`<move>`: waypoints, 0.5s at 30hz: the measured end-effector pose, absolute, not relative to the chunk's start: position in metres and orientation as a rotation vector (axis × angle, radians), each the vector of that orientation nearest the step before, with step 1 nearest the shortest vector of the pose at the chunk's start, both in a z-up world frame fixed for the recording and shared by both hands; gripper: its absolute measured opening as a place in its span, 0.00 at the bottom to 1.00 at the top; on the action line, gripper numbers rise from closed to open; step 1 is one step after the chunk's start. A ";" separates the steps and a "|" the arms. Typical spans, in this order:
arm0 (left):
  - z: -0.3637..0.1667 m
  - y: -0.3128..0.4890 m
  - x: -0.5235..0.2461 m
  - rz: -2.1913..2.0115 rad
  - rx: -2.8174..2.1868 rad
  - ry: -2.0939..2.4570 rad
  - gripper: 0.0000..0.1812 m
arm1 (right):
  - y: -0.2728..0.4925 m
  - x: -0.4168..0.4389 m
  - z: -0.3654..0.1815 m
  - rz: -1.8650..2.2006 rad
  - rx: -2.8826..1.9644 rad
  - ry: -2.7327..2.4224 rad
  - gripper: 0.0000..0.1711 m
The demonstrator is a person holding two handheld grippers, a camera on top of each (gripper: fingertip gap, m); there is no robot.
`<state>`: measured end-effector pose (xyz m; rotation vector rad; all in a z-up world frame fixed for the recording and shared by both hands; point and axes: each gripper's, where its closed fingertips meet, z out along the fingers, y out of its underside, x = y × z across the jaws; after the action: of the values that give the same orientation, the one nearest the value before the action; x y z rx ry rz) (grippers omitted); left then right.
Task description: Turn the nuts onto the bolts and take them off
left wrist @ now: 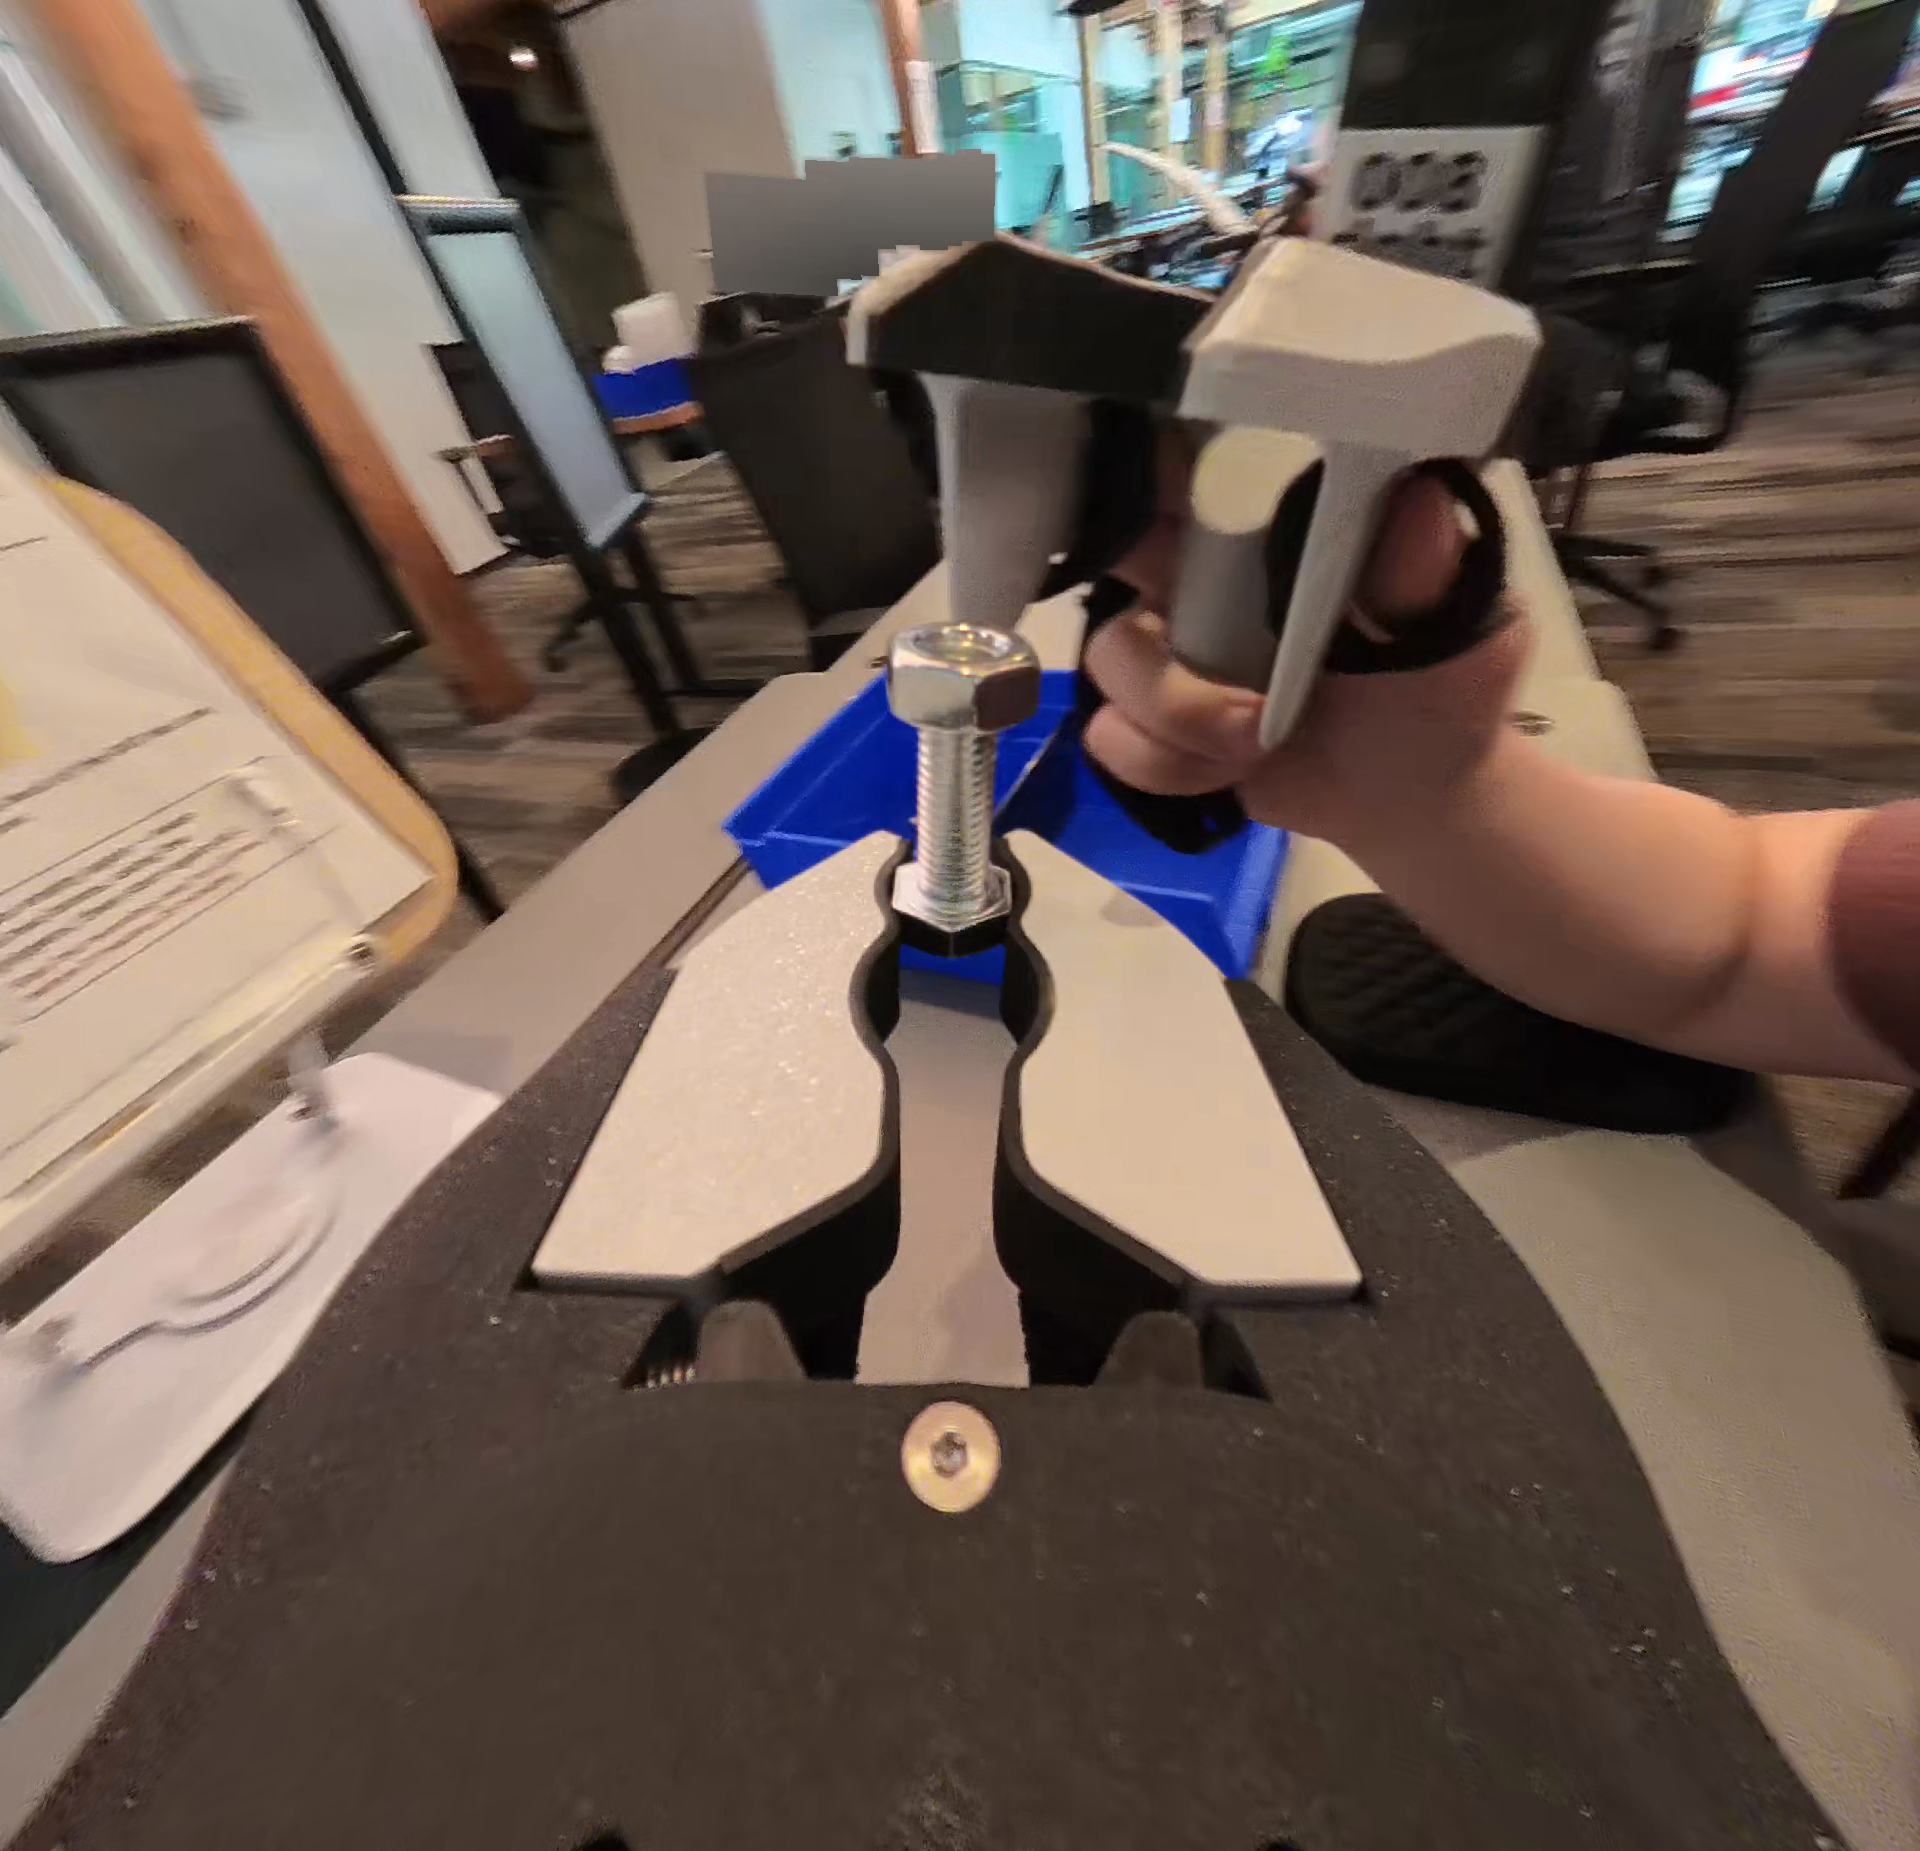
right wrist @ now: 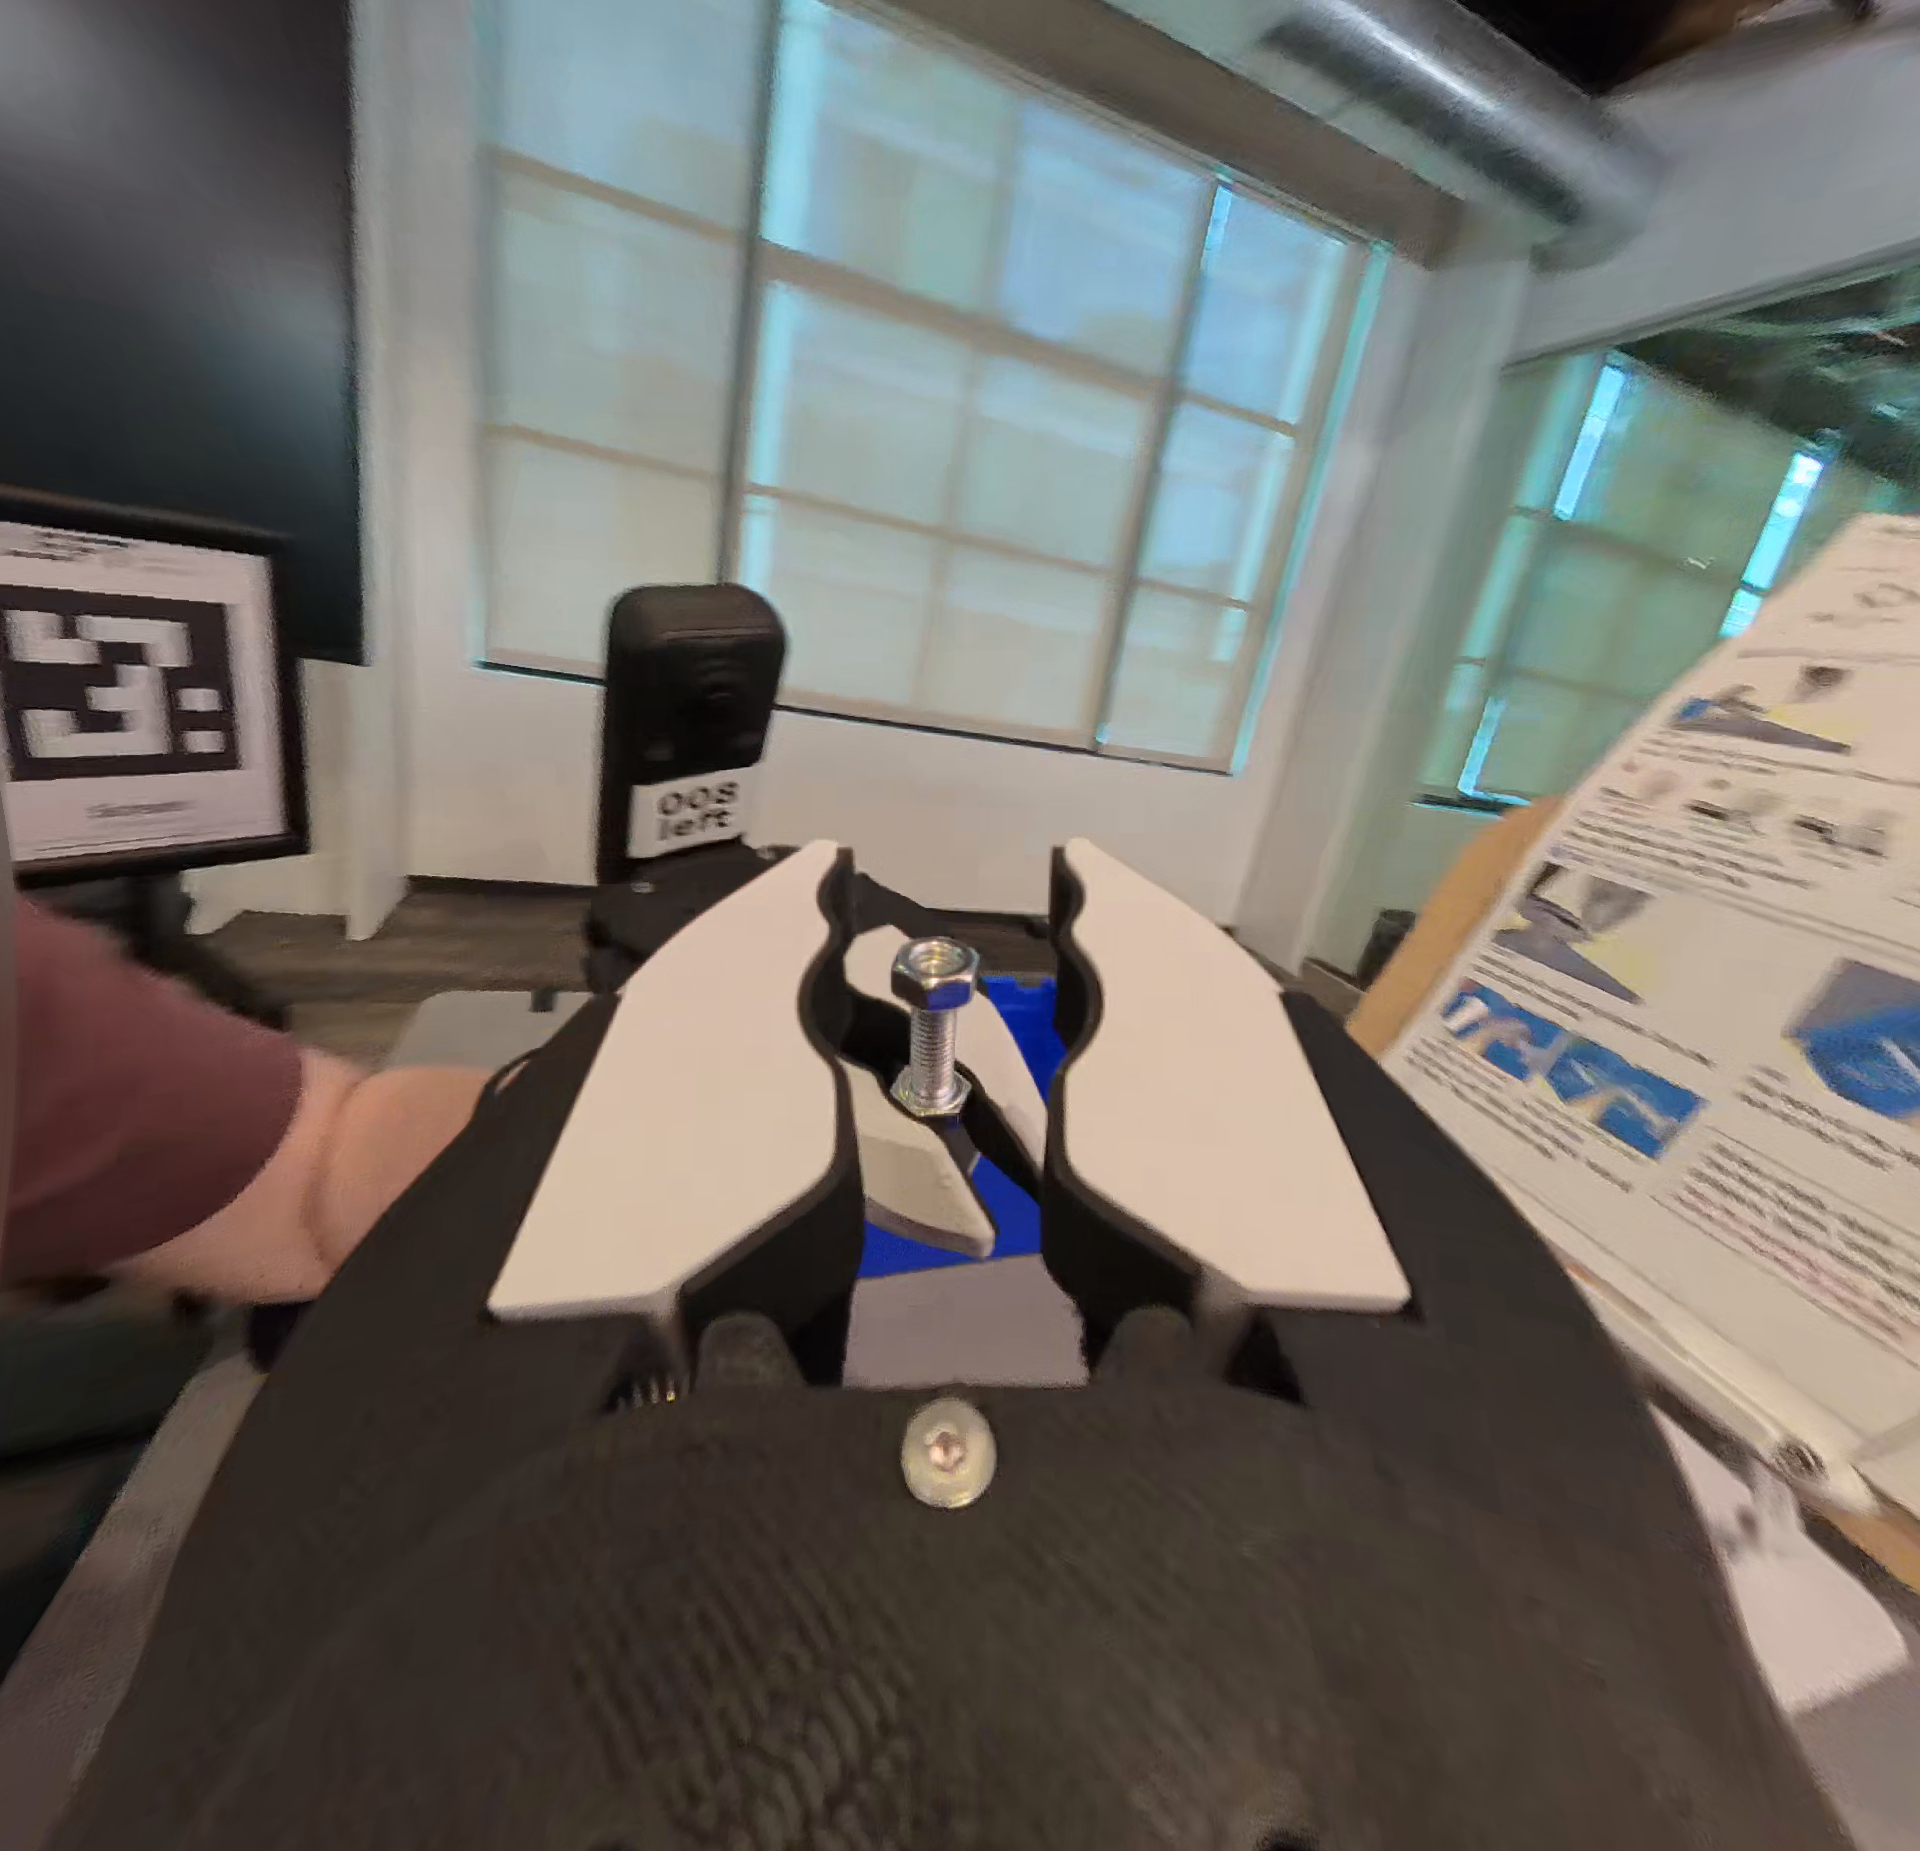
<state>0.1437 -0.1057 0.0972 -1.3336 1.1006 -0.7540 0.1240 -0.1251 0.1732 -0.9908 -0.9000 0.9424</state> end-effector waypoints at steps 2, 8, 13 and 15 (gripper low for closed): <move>0.095 -0.098 0.141 -0.695 -1.358 1.069 0.08 | -0.116 0.117 0.164 0.895 -1.067 -0.871 0.23; 0.096 -0.093 0.137 -0.618 -1.366 1.037 0.08 | -0.108 0.101 0.141 0.850 -1.165 -0.915 0.10; 0.096 -0.109 0.144 -0.727 -1.335 1.148 0.08 | -0.126 0.099 0.142 0.996 -1.094 -1.053 0.11; 0.094 -0.135 0.151 -0.889 -1.279 1.305 0.08 | -0.151 0.104 0.141 1.202 -1.013 -1.231 0.11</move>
<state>0.1510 -0.1354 0.0938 -1.2789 1.3050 -0.8893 0.1039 -0.1506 0.1409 -1.0133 -1.2307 1.2024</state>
